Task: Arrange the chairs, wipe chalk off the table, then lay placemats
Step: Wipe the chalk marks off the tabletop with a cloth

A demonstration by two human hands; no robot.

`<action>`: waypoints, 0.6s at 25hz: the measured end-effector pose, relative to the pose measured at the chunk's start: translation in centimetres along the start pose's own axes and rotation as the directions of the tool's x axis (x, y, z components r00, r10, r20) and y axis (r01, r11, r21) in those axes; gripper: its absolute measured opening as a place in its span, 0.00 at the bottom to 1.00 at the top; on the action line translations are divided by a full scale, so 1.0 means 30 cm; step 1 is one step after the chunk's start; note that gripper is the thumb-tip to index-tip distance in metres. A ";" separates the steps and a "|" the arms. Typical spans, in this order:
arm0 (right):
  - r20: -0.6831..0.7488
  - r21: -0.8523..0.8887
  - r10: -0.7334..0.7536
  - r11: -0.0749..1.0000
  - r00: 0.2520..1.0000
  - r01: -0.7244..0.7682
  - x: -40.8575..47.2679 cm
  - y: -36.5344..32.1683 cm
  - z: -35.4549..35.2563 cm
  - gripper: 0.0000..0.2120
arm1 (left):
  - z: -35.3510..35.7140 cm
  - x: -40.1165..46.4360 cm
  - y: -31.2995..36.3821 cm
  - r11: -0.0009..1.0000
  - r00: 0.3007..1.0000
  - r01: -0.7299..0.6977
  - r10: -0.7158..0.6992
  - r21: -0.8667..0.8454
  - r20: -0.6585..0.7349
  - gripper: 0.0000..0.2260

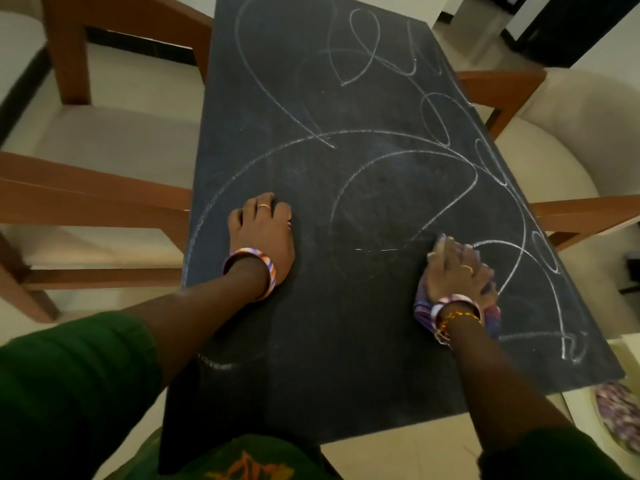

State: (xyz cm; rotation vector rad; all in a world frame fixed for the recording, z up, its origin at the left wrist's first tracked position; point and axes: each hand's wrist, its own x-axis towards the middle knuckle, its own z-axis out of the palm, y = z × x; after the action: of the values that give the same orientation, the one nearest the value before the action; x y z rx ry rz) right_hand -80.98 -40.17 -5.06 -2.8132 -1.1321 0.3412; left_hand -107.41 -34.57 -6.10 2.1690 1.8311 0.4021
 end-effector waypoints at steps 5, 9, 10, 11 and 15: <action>-0.019 -0.061 -0.152 0.987 0.988 0.151 -0.166 -0.195 0.076 0.24 | 0.003 0.009 0.004 1.000 1.000 0.013 -0.013 0.023 0.004 0.15; 0.092 -0.106 -0.563 0.815 0.821 0.570 -0.276 -0.366 0.135 0.25 | -0.002 0.002 0.009 1.000 1.000 0.010 -0.010 0.026 0.005 0.16; 0.093 -0.099 -0.564 0.815 0.820 0.571 -0.236 -0.357 0.124 0.25 | -0.004 0.002 0.007 1.000 1.000 0.008 -0.008 0.017 0.002 0.16; 0.075 -0.088 -0.525 0.843 0.848 0.530 -0.185 -0.324 0.107 0.24 | -0.006 0.002 0.004 1.000 1.000 0.007 -0.007 0.009 0.001 0.16; 0.023 -0.037 -0.139 0.990 0.990 0.140 -0.011 -0.092 0.013 0.23 | -0.002 0.002 0.006 1.000 1.000 0.002 -0.002 0.018 0.000 0.16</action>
State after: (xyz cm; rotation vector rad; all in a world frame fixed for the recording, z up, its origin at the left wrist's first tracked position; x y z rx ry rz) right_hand -83.15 -38.40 -4.91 -2.7489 -1.3447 0.3409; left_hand -107.26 -34.55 -5.98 2.1784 1.8440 0.3871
